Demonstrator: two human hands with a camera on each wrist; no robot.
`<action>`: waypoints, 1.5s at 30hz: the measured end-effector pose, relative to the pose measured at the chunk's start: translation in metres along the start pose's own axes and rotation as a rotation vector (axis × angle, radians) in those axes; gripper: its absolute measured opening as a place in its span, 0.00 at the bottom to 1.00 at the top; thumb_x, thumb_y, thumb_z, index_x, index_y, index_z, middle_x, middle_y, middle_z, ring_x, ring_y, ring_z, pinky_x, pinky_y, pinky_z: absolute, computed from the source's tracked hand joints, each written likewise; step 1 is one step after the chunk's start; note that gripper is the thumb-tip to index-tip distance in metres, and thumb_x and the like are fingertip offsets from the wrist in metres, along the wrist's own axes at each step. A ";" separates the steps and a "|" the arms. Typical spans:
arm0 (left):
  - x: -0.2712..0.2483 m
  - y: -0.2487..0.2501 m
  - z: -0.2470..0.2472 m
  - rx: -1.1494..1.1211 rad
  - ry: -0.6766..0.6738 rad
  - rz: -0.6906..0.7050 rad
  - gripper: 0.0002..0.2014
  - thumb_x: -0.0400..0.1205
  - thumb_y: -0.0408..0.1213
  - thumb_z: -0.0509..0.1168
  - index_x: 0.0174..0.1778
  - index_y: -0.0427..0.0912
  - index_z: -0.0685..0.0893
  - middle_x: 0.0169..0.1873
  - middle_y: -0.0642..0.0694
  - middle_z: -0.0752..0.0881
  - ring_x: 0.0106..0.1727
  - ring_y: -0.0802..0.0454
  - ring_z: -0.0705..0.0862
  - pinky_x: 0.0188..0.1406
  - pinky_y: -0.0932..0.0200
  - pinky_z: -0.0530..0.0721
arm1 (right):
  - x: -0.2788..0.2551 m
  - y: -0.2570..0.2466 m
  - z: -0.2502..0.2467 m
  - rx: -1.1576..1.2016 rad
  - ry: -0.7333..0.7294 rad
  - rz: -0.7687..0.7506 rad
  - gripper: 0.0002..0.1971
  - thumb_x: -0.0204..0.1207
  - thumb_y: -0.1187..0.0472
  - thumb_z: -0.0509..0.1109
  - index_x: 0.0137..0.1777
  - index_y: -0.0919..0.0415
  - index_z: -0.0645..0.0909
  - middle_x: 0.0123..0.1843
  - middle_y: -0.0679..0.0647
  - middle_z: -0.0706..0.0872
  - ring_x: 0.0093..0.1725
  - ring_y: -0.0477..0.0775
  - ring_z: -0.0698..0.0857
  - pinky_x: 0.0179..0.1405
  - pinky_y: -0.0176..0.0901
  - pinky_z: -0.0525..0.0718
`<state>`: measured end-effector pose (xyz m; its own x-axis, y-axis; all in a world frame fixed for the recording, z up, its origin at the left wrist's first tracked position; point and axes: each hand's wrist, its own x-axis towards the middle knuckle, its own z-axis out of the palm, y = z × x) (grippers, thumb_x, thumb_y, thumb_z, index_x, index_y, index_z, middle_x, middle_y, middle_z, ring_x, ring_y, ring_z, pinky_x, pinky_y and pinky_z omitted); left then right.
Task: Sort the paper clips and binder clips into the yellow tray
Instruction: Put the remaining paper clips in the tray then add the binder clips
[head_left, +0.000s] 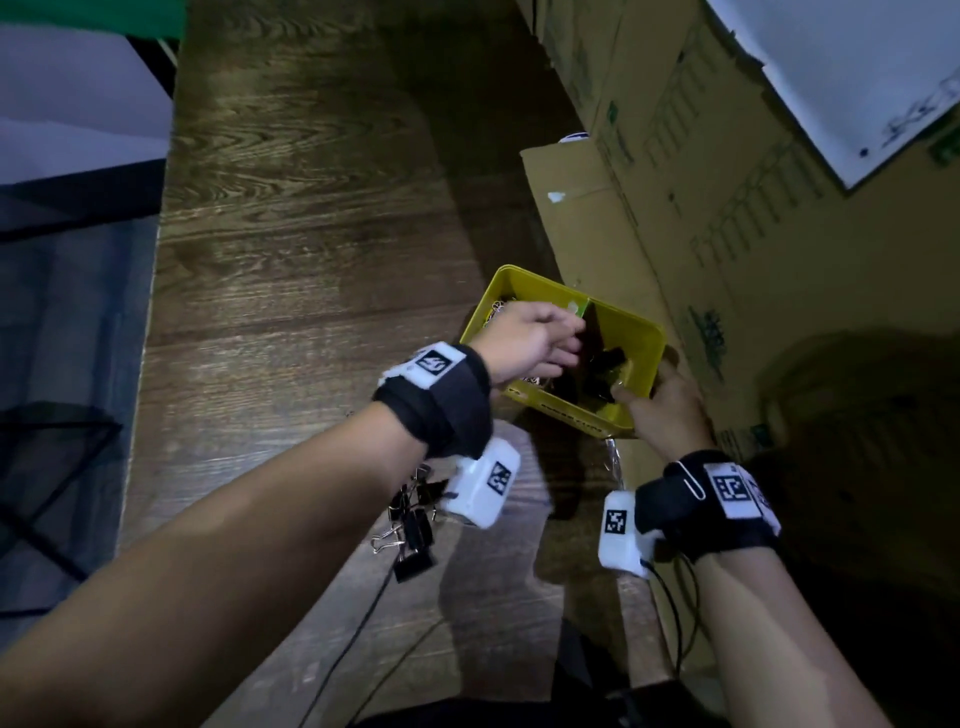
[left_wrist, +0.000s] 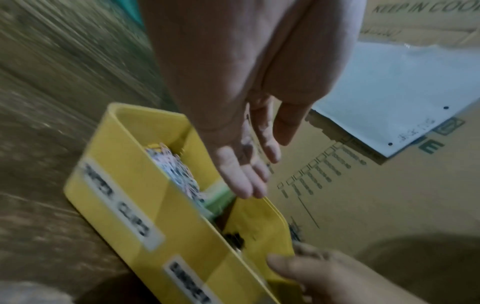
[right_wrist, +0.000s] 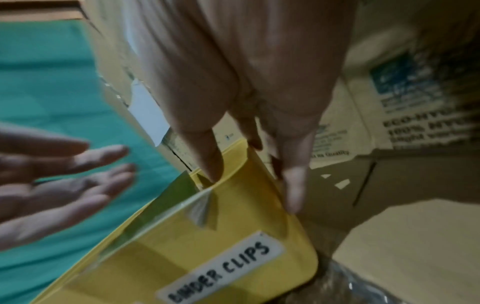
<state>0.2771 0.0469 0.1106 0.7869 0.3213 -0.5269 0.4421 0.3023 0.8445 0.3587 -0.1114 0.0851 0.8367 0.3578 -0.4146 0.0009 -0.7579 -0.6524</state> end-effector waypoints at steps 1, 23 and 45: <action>-0.008 0.000 -0.014 -0.014 0.011 0.024 0.07 0.84 0.33 0.58 0.52 0.39 0.81 0.40 0.41 0.83 0.38 0.49 0.84 0.36 0.60 0.81 | 0.000 -0.001 0.001 -0.025 -0.048 0.016 0.22 0.78 0.65 0.67 0.71 0.57 0.72 0.58 0.54 0.82 0.56 0.53 0.79 0.46 0.33 0.68; -0.055 -0.146 -0.149 0.913 0.353 -0.006 0.10 0.77 0.49 0.68 0.52 0.51 0.85 0.49 0.47 0.86 0.46 0.46 0.85 0.47 0.60 0.78 | -0.046 -0.040 0.077 -0.059 0.130 -0.441 0.21 0.75 0.62 0.70 0.68 0.54 0.72 0.71 0.55 0.72 0.68 0.49 0.73 0.69 0.36 0.70; -0.108 -0.101 -0.159 -0.523 0.482 0.075 0.17 0.78 0.46 0.63 0.28 0.40 0.74 0.22 0.46 0.78 0.28 0.49 0.84 0.27 0.60 0.83 | -0.049 -0.011 0.100 0.890 -0.535 -0.004 0.12 0.68 0.82 0.56 0.41 0.65 0.72 0.48 0.63 0.79 0.39 0.53 0.83 0.40 0.45 0.80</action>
<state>0.0790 0.1246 0.0667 0.4754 0.6826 -0.5550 0.0344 0.6159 0.7871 0.2634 -0.0664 0.0489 0.4846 0.7195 -0.4975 -0.5837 -0.1576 -0.7965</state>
